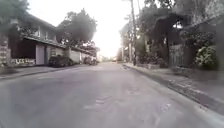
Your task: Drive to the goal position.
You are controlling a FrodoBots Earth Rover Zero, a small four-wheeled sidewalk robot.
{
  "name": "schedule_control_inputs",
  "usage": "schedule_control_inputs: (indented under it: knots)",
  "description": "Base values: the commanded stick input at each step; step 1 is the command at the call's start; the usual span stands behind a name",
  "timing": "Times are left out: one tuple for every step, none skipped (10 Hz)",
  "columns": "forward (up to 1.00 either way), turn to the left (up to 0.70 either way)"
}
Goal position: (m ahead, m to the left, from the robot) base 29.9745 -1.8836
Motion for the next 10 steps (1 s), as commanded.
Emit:
schedule_control_inputs:
  knots:
    - [1.0, 0.0]
    - [1.0, 0.0]
    - [1.0, 0.0]
    - [1.0, 0.0]
    - [1.0, 0.0]
    - [1.0, 0.0]
    - [1.0, 0.0]
    - [1.0, 0.0]
    - [1.0, -0.03]
    - [1.0, -0.31]
